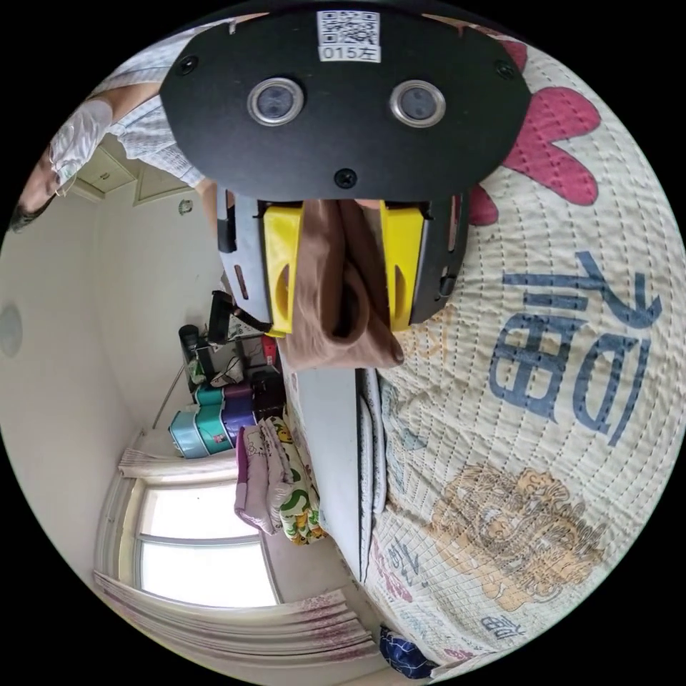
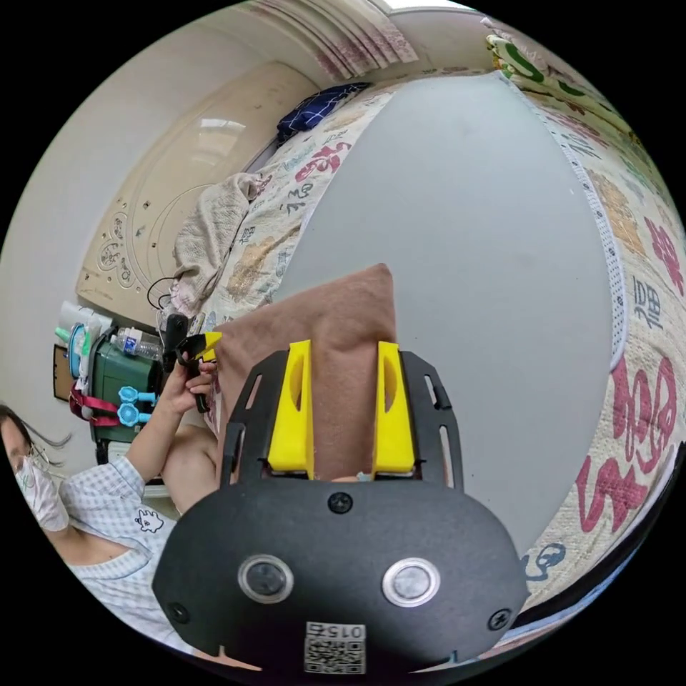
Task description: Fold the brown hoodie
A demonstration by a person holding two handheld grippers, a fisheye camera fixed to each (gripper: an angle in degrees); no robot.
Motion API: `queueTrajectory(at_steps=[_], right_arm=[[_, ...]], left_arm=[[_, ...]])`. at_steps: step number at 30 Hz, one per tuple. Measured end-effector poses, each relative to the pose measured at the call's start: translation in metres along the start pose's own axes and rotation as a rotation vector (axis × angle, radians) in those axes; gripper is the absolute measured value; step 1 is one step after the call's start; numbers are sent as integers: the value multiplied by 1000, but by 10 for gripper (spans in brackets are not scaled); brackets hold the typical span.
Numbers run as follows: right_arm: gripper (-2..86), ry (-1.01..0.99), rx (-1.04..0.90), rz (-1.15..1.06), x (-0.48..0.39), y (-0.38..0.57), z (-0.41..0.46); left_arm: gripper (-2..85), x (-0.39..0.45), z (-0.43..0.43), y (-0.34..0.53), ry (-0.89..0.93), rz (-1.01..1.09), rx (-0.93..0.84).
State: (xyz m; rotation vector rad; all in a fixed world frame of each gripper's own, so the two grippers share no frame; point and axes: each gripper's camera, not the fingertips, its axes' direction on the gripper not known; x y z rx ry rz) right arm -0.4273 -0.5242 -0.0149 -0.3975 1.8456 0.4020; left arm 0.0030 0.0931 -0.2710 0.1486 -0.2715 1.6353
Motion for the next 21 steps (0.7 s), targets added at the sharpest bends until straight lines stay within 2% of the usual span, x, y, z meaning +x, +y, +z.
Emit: queueTrajectory(at_steps=[4, 8, 12, 18, 21], right_arm=[[139, -19, 133, 34, 20, 29, -24], [138, -92, 42, 76, 46, 37, 5], [96, -26, 4, 77, 51, 62, 19], [78, -78, 214, 21, 44, 184, -20], [77, -121, 356, -38, 36, 281, -68]], left_arm=[[78, 20, 5, -5, -73, 30, -22], [64, 61, 7, -5, -170, 106, -3], [61, 89, 6, -5, -182, 160, -1], [59, 161, -11, 25, -141, 270, 84], [59, 231, -30, 59, -126, 450, 123]])
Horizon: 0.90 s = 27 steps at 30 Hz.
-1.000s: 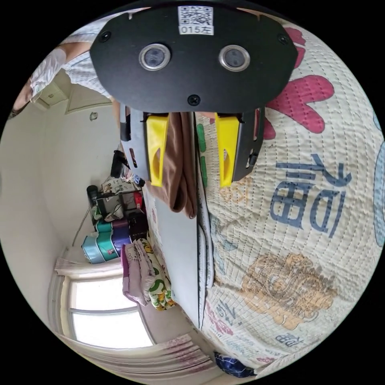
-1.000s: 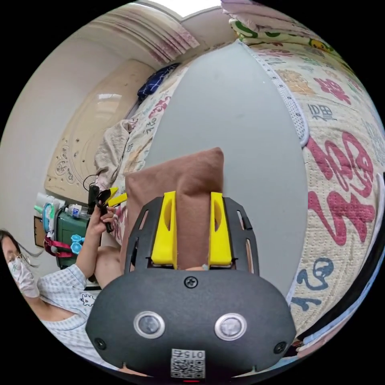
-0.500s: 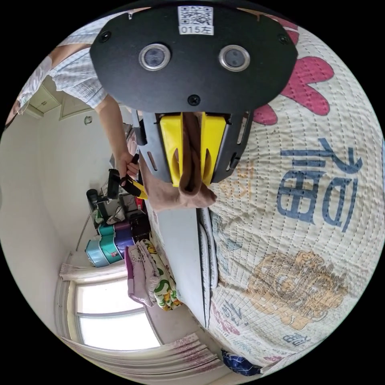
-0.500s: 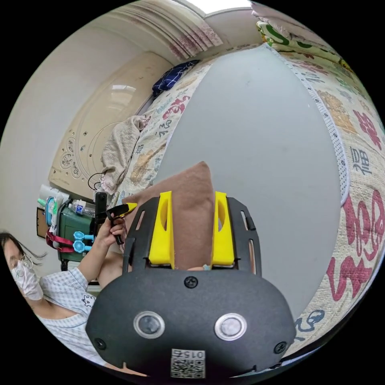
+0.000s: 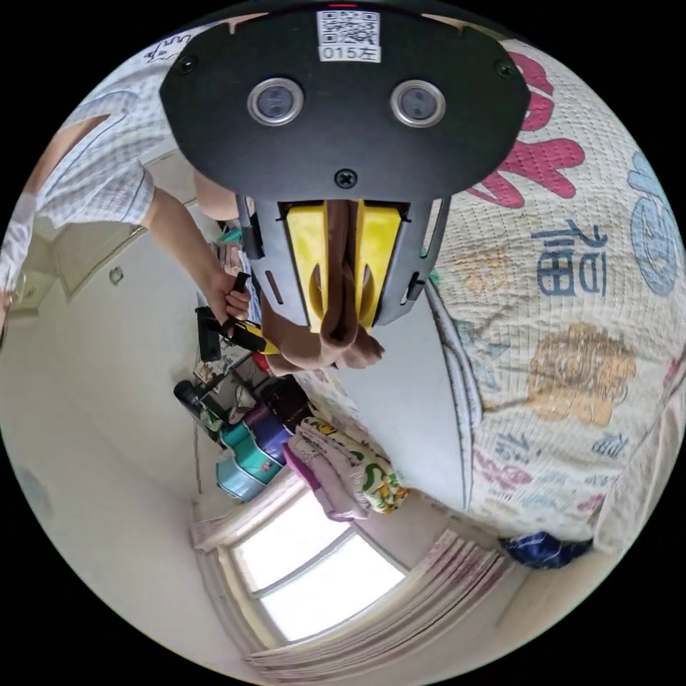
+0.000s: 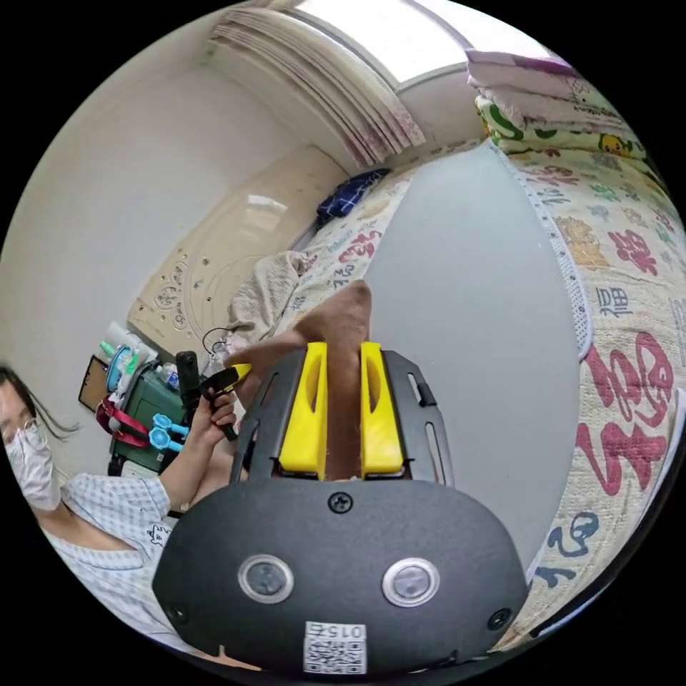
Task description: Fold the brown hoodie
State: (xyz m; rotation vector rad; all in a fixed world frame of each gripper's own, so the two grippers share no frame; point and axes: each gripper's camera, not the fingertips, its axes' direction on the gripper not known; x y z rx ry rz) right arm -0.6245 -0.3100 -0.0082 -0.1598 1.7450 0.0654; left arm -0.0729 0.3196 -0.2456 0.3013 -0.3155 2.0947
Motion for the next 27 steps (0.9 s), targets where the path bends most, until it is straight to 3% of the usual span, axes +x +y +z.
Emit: queueTrajectory(at_steps=[2, 8, 13, 19, 27], right_arm=[[77, -5, 86, -91, -24, 71, -67], [76, 26, 268, -246, -71, 242, -201], [76, -6, 356, -364, -107, 337, -252], [76, -96, 379, -462, -138, 394, -227], [76, -273, 294, -496, -147, 429, -114]], left_arm=[[59, 68, -28, 1, 4, 164, 34], [56, 213, -89, 8, 99, 356, 112], [57, 291, -164, 14, 77, 452, 192], [57, 319, -279, 29, -21, 489, 315], [55, 273, -404, 53, -154, 407, 418]])
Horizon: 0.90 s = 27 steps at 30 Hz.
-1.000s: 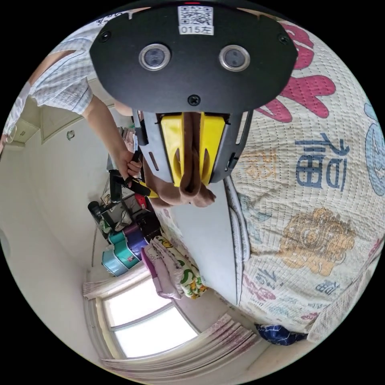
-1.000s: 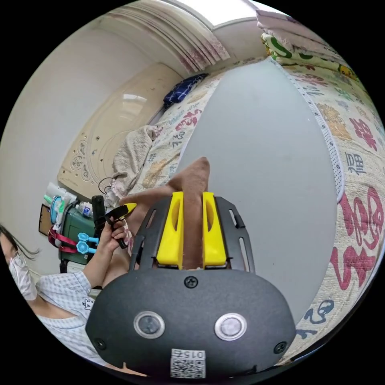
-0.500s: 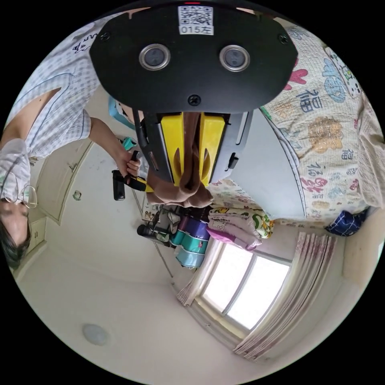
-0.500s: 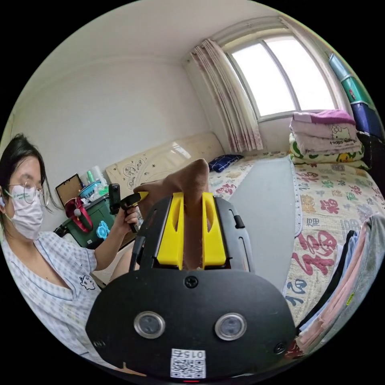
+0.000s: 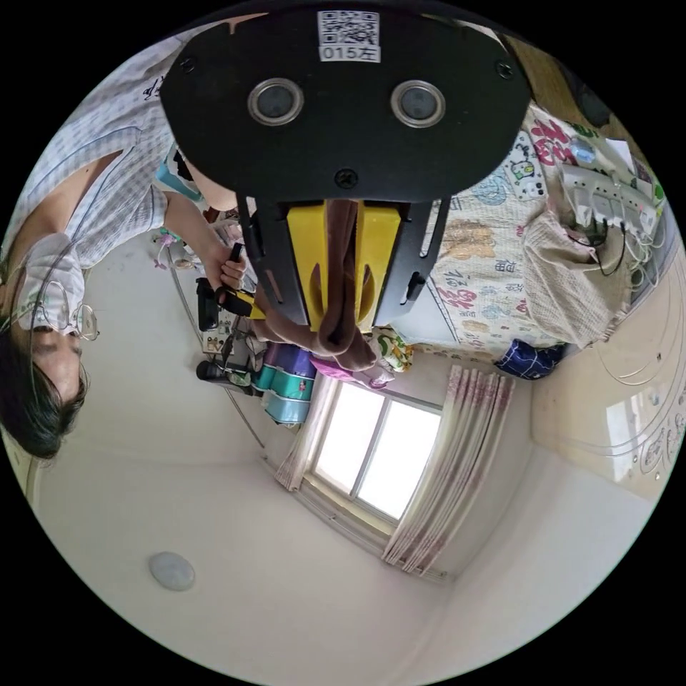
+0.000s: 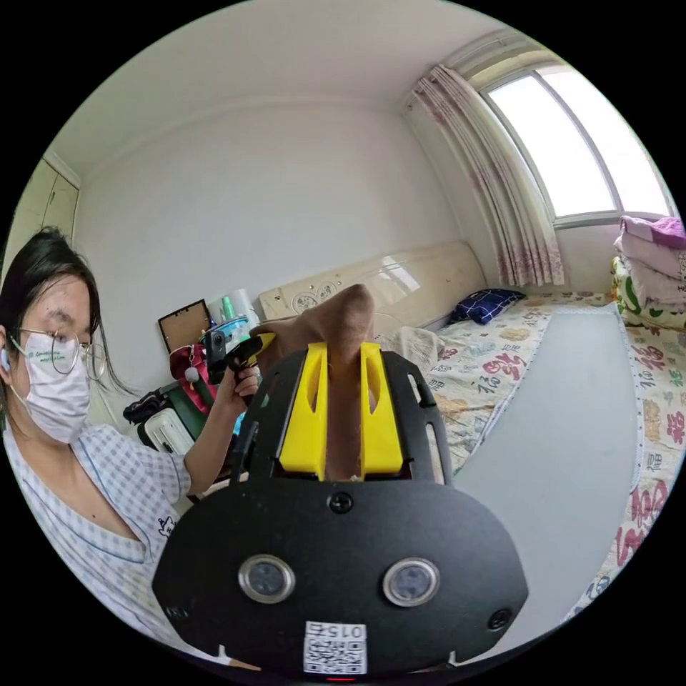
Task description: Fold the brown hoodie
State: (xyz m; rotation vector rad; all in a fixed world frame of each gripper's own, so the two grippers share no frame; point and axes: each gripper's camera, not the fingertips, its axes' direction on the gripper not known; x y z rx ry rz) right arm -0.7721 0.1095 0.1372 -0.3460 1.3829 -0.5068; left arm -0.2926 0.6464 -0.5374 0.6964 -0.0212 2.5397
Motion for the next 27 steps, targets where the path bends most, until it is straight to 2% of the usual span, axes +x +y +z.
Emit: queueTrajectory(at_steps=[5, 10, 12, 15, 17, 18, 20, 23, 27], right_arm=[[76, -51, -61, 36, 22, 30, 88], [76, -19, -100, 133, 81, 23, 192], [77, 39, -87, 192, 117, 12, 245], [77, 303, -162, 214, 184, -5, 360], [69, 477, -224, 314, 226, 7, 418], [68, 459, -224, 336, 230, 12, 423], [63, 274, -181, 249, 217, 41, 422], [47, 184, -188, 95, 183, 92, 408], [10, -1, -161, 8, 153, 152, 390]], left_arm=[[54, -65, -32, -2, -114, -19, 20], [54, -170, 3, -20, -213, -88, -2], [56, -223, 35, -32, -255, -120, -9], [80, -329, 111, -37, -403, -212, -92], [95, -381, 138, -3, -638, -339, -125], [95, -386, 136, 8, -652, -355, -107], [61, -379, 125, 55, -563, -303, -24], [3, -358, 120, 117, -554, -335, -36], [-7, -312, 144, 165, -471, -272, -67]])
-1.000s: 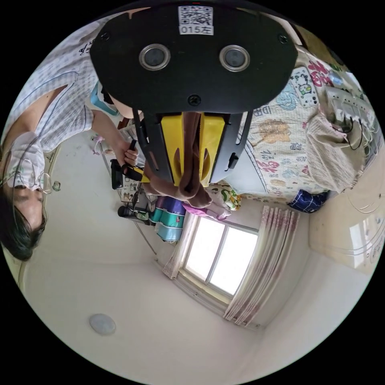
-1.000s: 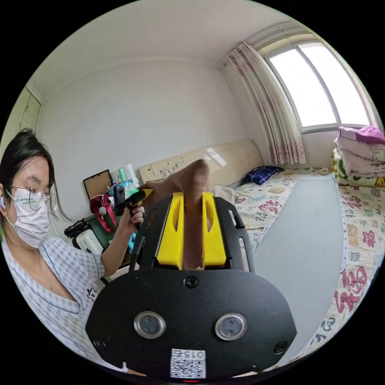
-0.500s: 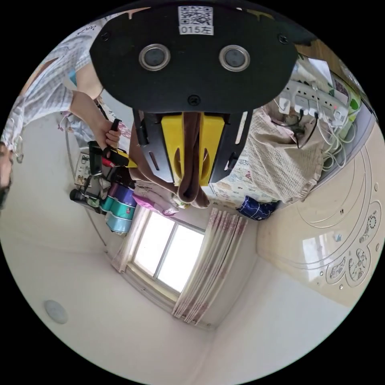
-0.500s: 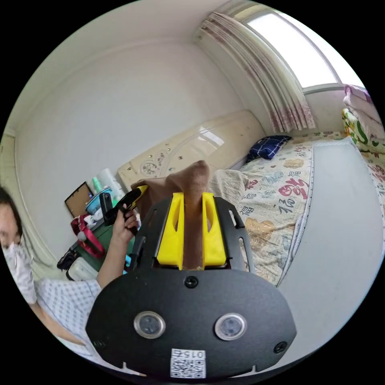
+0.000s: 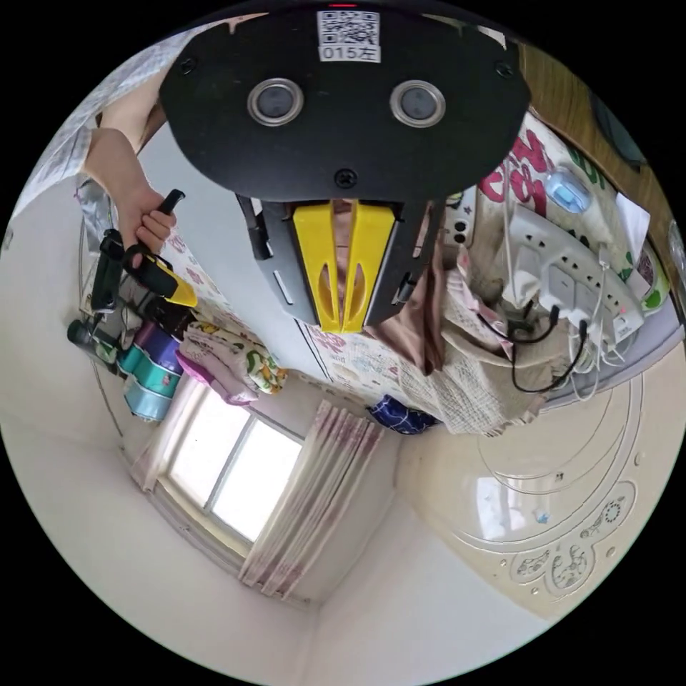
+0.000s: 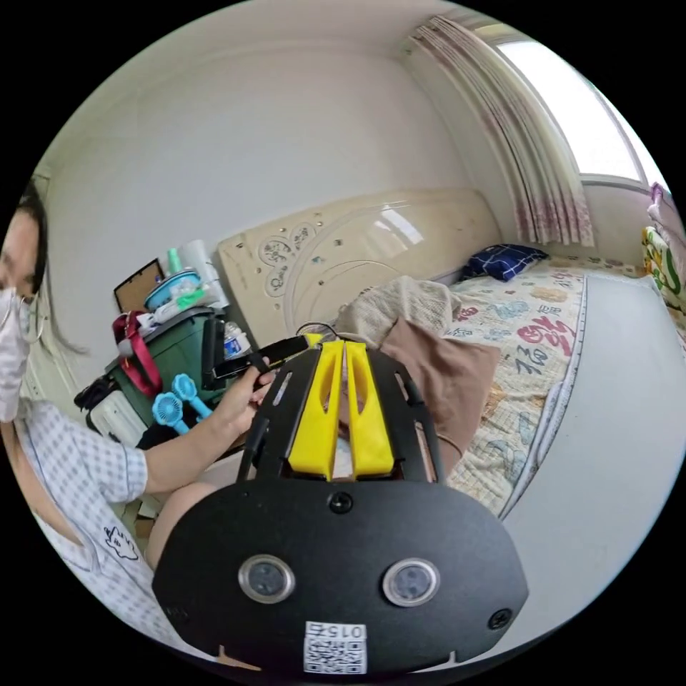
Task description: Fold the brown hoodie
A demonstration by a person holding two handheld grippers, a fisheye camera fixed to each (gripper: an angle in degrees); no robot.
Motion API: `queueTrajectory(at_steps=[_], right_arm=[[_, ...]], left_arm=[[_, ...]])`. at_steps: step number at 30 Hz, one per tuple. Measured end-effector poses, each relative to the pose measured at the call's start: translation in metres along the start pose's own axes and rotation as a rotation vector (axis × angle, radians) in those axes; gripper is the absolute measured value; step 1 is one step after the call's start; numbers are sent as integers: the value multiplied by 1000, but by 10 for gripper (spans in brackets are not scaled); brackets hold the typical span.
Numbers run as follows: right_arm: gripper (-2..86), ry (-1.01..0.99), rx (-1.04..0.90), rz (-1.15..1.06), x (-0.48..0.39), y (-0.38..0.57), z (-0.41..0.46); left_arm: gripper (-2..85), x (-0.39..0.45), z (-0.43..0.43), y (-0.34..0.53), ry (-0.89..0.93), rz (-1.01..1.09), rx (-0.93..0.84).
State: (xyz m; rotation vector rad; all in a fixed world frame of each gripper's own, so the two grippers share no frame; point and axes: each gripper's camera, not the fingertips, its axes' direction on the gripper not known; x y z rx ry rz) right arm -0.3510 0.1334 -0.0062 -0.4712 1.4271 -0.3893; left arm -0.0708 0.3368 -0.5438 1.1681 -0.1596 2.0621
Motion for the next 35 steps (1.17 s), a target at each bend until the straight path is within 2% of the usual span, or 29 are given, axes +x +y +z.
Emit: queueTrajectory(at_steps=[3, 5, 8, 10, 15, 20, 24, 30, 35], right_arm=[[-1, -21, 64, -32, -15, 30, -13], [-3, 101, 77, 28, -15, 42, -30], [-4, 247, 57, 58, -12, 54, -61], [-4, 313, 34, 85, -11, 61, -84], [0, 526, 61, 168, -23, 73, -170], [33, 939, 135, 228, -51, 78, -276], [61, 1096, 147, 283, -46, 67, -330], [98, 1253, 25, 373, 43, -34, -343], [128, 1356, -98, 314, 132, -166, -301]], left_arm=[[-8, 52, 28, 20, 19, 125, -105], [-8, 96, 49, 38, 67, 215, -229], [-5, 152, 56, 79, 138, 364, -258], [-1, 178, 59, 108, 168, 398, -246], [38, 249, 91, 169, 352, 427, -365], [48, 370, 147, 215, 513, 529, -451], [52, 456, 186, 242, 635, 562, -504], [60, 553, 253, 286, 661, 540, -574], [55, 600, 295, 313, 688, 568, -630]])
